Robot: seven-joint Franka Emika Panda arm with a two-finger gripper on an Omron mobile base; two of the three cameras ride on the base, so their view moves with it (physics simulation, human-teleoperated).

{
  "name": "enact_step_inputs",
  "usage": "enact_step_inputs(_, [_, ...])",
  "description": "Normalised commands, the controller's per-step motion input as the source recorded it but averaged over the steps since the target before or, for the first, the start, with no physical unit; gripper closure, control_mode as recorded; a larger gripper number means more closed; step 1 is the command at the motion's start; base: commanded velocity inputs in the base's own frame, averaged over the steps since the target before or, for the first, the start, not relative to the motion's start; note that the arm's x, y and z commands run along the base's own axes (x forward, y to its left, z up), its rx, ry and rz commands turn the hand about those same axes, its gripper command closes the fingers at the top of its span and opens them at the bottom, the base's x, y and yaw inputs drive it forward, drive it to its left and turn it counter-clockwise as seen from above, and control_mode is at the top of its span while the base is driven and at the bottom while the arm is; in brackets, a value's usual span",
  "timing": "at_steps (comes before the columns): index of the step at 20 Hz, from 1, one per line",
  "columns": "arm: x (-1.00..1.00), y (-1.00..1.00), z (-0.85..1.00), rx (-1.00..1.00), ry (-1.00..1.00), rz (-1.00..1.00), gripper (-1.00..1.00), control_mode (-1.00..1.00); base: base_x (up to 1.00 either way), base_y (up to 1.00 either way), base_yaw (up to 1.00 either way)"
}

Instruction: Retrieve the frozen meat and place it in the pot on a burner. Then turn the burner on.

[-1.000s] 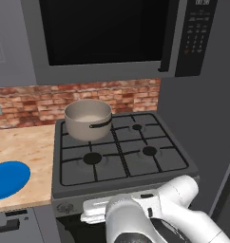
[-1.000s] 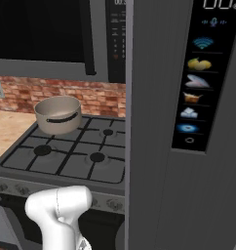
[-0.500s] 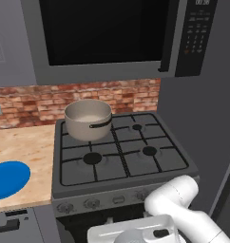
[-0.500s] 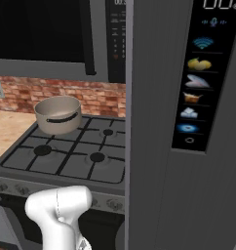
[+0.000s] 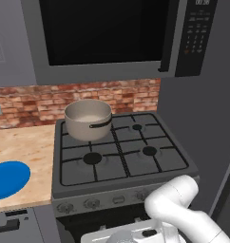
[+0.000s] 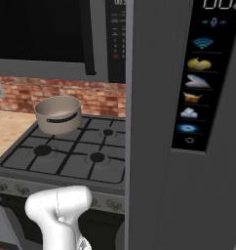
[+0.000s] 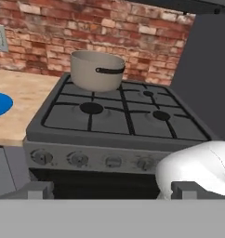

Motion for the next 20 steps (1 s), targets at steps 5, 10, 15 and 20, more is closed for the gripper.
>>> enact_step_inputs(5, [0.32,-0.16,-0.54,0.17,-0.12,0.03,-1.00,-1.00,0.00,0.00,0.00])
enact_step_inputs(10, [0.36,-0.30,-0.57,0.11,-0.41,0.01,-1.00,-1.00,0.00,0.00,0.00])
enact_step_inputs(15, [0.41,-0.13,-0.82,0.02,-0.30,0.00,-1.00,-1.00,0.00,0.00,0.00])
enact_step_inputs(20, [0.29,-0.32,-0.45,0.05,-0.16,0.07,-1.00,-1.00,0.00,0.00,0.00])
